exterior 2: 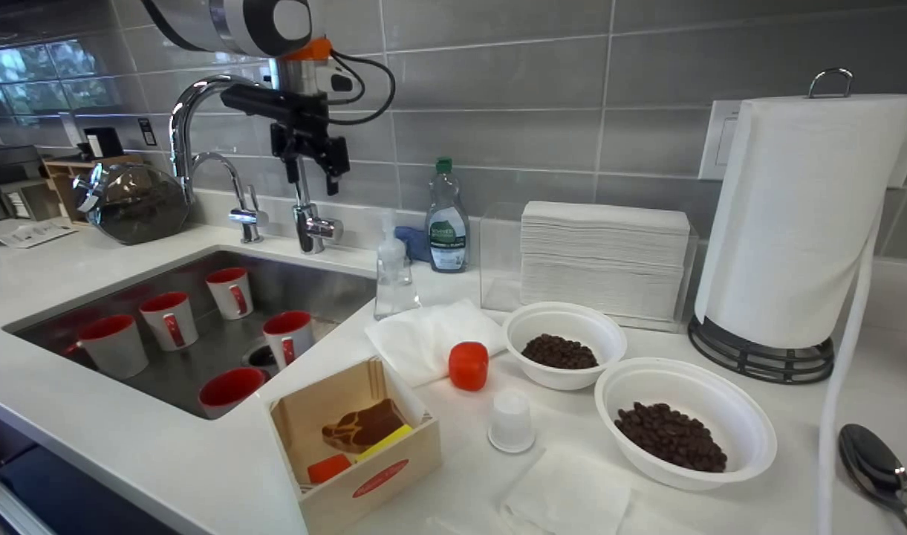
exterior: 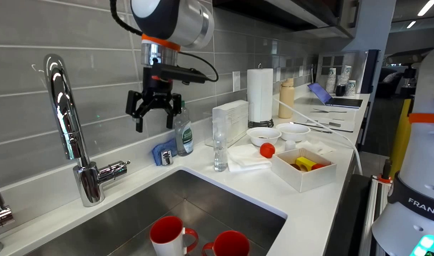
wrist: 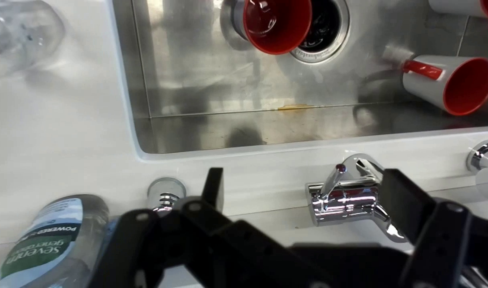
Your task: Open the tap, and then close it
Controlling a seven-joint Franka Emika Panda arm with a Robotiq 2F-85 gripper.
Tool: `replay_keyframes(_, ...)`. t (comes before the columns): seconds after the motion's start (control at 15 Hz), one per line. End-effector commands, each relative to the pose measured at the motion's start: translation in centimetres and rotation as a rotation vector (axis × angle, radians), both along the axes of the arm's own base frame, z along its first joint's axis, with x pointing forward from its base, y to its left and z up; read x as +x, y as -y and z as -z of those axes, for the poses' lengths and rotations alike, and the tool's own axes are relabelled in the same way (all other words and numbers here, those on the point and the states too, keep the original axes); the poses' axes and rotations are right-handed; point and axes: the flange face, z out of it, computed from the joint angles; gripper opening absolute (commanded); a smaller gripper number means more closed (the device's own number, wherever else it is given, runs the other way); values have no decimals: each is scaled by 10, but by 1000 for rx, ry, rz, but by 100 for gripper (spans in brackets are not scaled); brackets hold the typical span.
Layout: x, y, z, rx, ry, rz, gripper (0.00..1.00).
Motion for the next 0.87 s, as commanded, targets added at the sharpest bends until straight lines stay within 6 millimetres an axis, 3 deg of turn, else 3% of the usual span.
replay_keyframes(0.0,-37,18,-34,-29,-8,-27,100)
replay_keyframes(0.47,-81,25,-74,-98,-40,-96,100)
replay_keyframes(0.8,-95,30,-92,-143,-14,-110,100)
